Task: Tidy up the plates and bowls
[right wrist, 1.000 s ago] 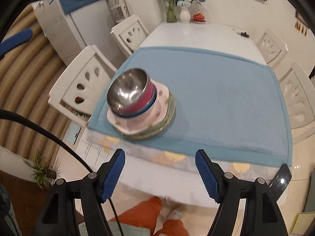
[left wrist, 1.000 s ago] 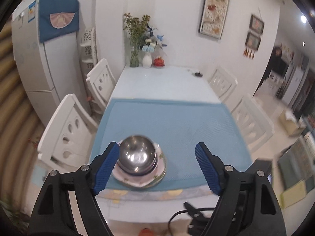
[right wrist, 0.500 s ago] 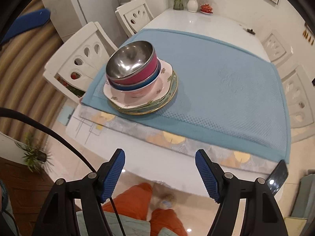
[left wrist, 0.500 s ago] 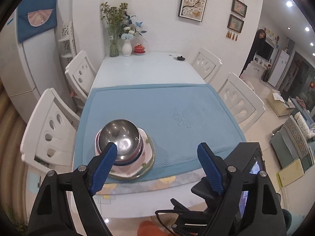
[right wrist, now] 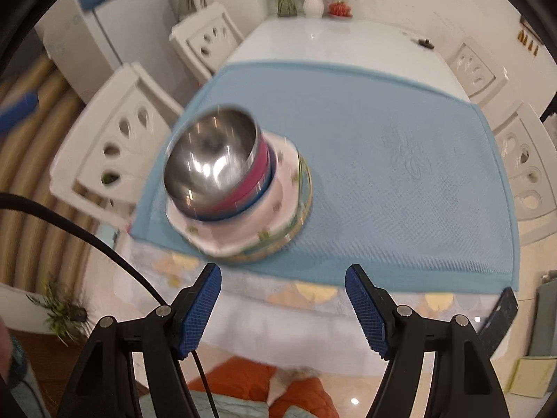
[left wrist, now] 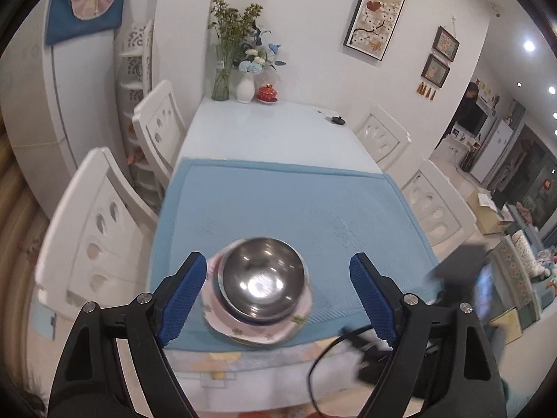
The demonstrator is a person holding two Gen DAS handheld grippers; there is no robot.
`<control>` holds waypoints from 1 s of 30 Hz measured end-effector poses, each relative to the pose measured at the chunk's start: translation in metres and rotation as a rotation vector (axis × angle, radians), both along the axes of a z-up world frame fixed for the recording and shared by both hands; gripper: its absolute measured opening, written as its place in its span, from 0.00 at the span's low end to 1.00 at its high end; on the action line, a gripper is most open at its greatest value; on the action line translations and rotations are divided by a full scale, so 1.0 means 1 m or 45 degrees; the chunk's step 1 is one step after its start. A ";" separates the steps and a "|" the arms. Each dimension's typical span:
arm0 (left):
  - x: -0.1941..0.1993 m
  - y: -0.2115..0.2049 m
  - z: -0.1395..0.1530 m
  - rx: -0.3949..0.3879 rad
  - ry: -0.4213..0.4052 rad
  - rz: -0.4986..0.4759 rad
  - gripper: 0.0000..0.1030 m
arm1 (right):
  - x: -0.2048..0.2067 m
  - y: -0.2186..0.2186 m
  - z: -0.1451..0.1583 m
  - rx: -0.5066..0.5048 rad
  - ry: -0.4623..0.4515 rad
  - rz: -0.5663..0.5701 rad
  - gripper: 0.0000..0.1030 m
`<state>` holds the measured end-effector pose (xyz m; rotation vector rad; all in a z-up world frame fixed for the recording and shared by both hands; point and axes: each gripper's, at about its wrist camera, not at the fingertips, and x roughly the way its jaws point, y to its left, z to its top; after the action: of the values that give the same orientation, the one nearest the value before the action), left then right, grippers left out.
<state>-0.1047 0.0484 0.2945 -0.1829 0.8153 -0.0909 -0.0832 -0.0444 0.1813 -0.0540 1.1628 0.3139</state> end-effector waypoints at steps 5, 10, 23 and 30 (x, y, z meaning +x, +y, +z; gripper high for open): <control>0.012 0.014 0.002 0.064 -0.043 0.038 0.87 | 0.008 -0.012 0.054 0.153 -0.321 -0.097 0.70; 0.025 0.015 -0.013 0.104 -0.023 0.021 0.93 | 0.026 -0.017 0.054 0.234 -0.284 -0.162 0.80; 0.045 0.021 -0.026 0.139 -0.012 -0.026 0.93 | 0.034 0.009 0.061 0.021 -0.407 -0.114 0.80; 0.040 0.019 -0.017 0.173 -0.052 -0.005 0.93 | 0.023 0.015 0.063 -0.076 -0.471 -0.075 0.80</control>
<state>-0.0647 0.0670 0.2776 -0.0509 0.7783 -0.0422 -0.0603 -0.0295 0.2444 -0.1246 0.8049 0.2059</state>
